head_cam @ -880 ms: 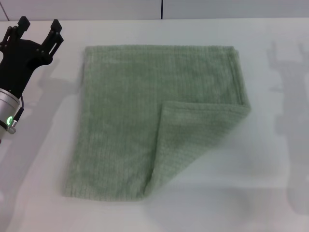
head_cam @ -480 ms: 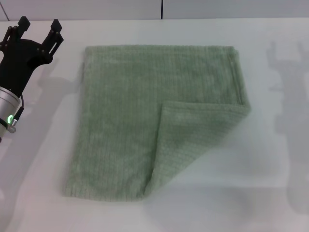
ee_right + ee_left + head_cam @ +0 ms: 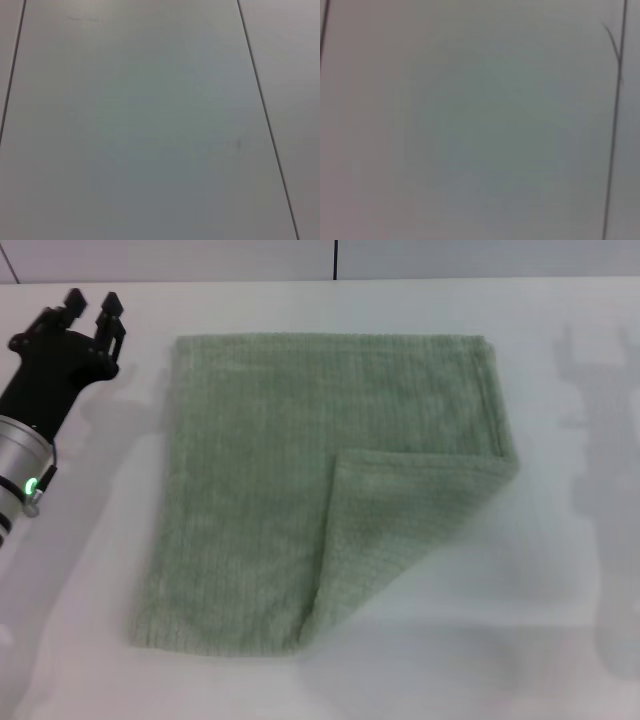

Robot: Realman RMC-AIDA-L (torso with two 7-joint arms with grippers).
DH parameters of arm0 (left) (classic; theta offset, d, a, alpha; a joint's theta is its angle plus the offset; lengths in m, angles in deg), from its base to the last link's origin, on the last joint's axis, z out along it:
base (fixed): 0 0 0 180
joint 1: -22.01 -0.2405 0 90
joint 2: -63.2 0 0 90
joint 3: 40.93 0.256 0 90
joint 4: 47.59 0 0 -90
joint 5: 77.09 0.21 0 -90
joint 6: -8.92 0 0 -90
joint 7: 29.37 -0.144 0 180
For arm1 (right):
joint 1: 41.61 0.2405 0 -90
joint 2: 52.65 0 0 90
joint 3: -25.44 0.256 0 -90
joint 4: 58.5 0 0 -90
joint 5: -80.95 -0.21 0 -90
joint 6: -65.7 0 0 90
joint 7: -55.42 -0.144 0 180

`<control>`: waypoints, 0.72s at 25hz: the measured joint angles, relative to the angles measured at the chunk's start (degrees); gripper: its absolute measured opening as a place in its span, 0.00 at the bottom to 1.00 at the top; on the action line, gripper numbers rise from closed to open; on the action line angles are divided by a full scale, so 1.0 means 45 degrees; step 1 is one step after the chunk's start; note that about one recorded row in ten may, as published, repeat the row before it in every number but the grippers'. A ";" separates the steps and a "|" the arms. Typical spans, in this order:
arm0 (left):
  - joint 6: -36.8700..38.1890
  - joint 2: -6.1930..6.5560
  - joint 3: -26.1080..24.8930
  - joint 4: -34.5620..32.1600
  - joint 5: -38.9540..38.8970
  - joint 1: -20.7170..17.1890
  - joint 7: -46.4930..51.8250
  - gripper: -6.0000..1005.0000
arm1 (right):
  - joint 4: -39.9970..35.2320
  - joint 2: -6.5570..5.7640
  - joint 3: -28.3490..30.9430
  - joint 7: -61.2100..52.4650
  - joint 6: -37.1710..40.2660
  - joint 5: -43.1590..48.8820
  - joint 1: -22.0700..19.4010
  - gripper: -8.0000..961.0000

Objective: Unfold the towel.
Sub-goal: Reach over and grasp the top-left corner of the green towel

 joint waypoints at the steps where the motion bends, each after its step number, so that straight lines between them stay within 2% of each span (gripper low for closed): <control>1: -0.0057 0.0002 0.0098 0.0000 0.0004 0.0031 0.0022 0.58 | 0.0000 0.0000 0.0001 -0.0001 0.0000 0.0000 0.0000 0.74; 7: -0.0775 0.0022 0.1265 0.0002 0.0019 0.0460 0.0092 0.38 | -0.0015 0.0000 0.0007 0.0001 -0.0013 0.0000 0.0020 0.74; 12: -0.2474 0.0053 0.2061 0.0031 0.0020 0.1172 0.0551 0.12 | -0.0059 -0.0001 0.0006 -0.0001 -0.0099 0.0005 0.0037 0.74; 14: -0.3428 0.0064 0.2379 0.0015 0.0020 0.1583 0.0738 0.08 | -0.0079 -0.0001 0.0006 0.0000 -0.0168 0.0014 0.0059 0.74; 16: -0.3428 0.0064 0.2379 0.0015 0.0020 0.1583 0.0738 0.04 | -0.0075 -0.0001 0.0005 -0.0001 -0.0205 0.0019 0.0092 0.74; 18: -0.4618 0.0045 0.2653 0.0076 0.0020 0.2009 0.0797 0.00 | -0.0075 -0.0001 0.0010 -0.0001 -0.0296 0.0034 0.0117 0.74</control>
